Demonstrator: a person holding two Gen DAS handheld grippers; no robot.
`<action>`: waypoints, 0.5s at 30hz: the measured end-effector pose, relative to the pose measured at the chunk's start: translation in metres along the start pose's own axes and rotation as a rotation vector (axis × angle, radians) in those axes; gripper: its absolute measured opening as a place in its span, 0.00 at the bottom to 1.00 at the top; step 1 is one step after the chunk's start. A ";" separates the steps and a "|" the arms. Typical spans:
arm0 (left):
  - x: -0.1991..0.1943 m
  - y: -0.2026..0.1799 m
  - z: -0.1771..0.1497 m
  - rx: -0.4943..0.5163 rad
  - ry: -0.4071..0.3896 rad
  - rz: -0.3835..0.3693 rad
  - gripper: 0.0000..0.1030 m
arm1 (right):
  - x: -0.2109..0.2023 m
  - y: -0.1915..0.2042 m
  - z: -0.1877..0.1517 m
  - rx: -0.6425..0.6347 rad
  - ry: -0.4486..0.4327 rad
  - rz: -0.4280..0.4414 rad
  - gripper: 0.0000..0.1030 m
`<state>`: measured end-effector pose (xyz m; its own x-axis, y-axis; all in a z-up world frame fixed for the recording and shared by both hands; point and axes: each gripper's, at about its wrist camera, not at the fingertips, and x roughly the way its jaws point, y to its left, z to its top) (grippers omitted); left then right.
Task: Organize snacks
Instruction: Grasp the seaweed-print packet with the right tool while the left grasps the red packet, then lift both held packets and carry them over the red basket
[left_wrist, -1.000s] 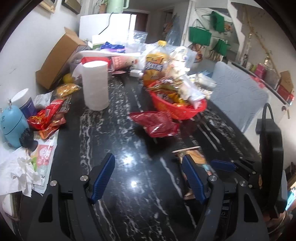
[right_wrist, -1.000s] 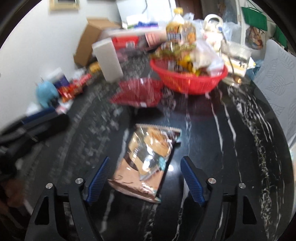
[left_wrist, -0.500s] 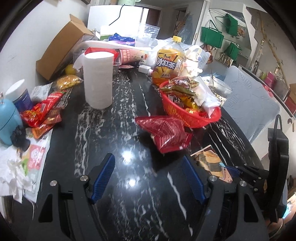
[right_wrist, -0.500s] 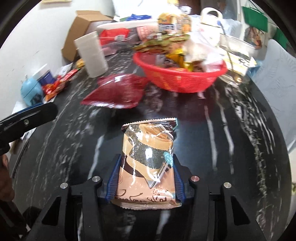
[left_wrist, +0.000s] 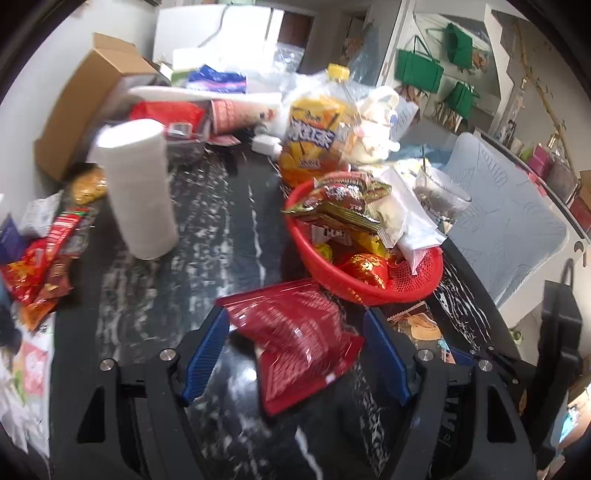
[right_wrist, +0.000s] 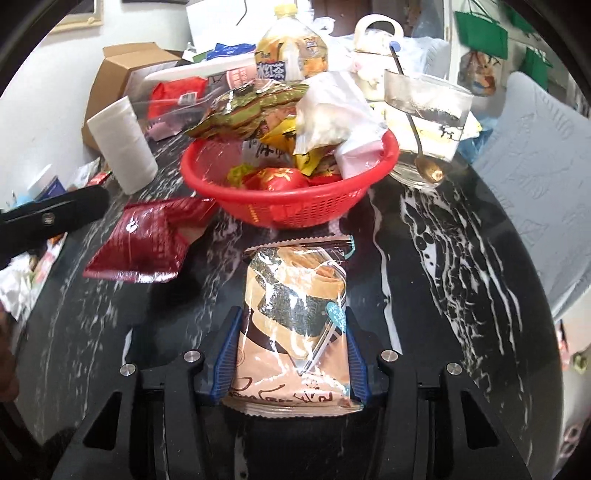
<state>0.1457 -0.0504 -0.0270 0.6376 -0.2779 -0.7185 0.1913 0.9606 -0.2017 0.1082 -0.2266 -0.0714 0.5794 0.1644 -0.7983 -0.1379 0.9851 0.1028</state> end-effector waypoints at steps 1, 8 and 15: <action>0.005 -0.002 0.001 0.006 0.008 0.001 0.72 | 0.001 -0.002 0.000 0.002 0.000 -0.006 0.49; 0.028 -0.009 0.007 0.062 0.069 0.084 0.72 | 0.004 -0.014 0.005 0.026 -0.011 0.017 0.50; 0.045 -0.001 0.000 0.081 0.134 0.193 0.72 | 0.007 -0.015 0.005 0.015 -0.029 0.043 0.51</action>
<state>0.1738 -0.0641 -0.0591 0.5649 -0.0806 -0.8212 0.1381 0.9904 -0.0022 0.1180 -0.2405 -0.0757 0.5961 0.2075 -0.7756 -0.1508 0.9778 0.1457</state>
